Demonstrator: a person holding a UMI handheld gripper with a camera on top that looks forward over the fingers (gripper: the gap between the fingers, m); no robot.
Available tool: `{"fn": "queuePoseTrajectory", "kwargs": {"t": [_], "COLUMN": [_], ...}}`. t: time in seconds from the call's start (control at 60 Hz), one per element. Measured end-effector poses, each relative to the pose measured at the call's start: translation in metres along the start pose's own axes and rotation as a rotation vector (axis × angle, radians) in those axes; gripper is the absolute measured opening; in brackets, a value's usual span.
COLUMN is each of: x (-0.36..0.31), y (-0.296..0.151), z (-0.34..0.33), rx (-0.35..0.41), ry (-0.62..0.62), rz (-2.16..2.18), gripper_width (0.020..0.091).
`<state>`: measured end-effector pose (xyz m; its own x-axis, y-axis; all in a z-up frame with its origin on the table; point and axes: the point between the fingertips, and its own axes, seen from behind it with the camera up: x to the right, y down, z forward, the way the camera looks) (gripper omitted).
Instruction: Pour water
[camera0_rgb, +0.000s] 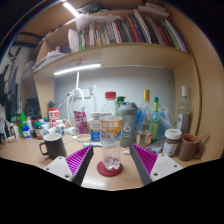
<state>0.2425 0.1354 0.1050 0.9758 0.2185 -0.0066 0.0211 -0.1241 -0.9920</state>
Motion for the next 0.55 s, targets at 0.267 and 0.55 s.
{"fn": "queuePoseTrajectory", "kwargs": {"t": [0.267, 0.55], "x": [0.003, 0.025], "y": [-0.006, 0.014], "z": [-0.118, -0.162], "rx": [0.069, 0.042], "ry": [-0.026, -0.057], "rz": [-0.018, 0.114], "gripper_width": [0.0837, 0.0834]}}
